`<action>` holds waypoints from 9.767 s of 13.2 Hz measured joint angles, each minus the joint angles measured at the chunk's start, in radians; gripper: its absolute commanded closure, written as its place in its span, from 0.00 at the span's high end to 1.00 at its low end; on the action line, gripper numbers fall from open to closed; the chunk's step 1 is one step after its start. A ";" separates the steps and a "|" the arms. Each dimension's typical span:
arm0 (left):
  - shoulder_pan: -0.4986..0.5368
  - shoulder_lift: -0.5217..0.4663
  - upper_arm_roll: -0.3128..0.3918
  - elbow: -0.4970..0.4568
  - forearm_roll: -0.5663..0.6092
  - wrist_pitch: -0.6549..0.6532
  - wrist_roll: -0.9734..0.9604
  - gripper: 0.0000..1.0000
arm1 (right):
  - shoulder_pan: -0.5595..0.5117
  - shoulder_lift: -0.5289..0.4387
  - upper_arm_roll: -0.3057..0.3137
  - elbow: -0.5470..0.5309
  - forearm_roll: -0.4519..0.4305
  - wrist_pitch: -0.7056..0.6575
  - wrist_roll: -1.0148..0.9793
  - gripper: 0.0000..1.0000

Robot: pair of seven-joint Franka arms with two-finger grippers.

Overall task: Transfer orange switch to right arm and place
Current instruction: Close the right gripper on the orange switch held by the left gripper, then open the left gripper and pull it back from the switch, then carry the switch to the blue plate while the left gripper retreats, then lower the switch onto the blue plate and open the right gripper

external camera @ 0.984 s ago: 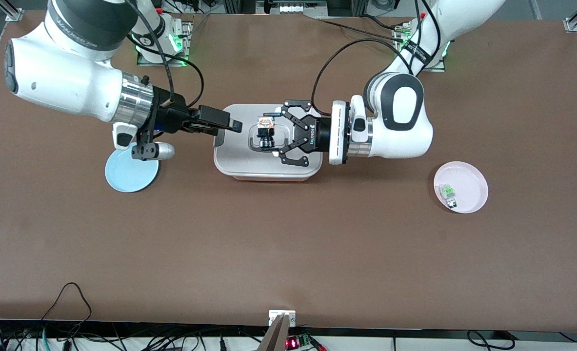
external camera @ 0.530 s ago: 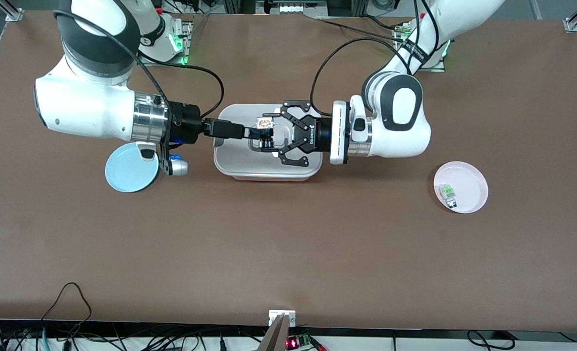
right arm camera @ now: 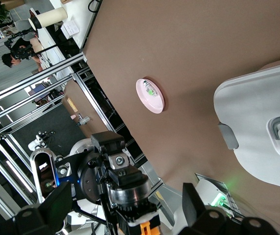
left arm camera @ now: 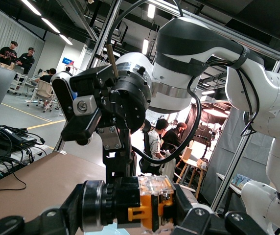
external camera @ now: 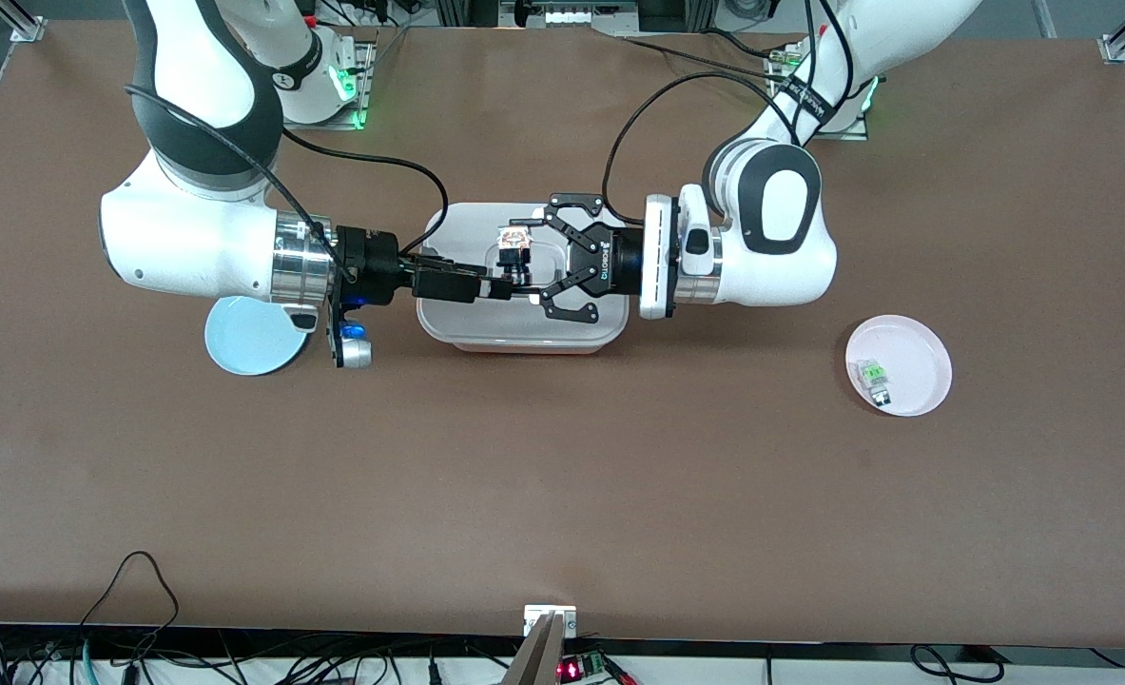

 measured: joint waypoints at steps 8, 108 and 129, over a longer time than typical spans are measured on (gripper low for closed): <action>0.000 0.000 0.000 0.000 0.000 0.002 0.000 0.00 | 0.001 -0.053 0.012 -0.077 0.027 0.001 -0.049 1.00; 0.314 -0.042 0.027 0.508 1.939 -0.738 -1.514 1.00 | -0.208 -0.122 0.006 -0.317 -1.247 -0.010 -1.015 0.24; 0.164 -0.466 0.368 0.085 1.774 -0.651 -2.034 1.00 | -0.273 -0.080 -0.062 -0.646 -1.360 0.449 -1.549 0.26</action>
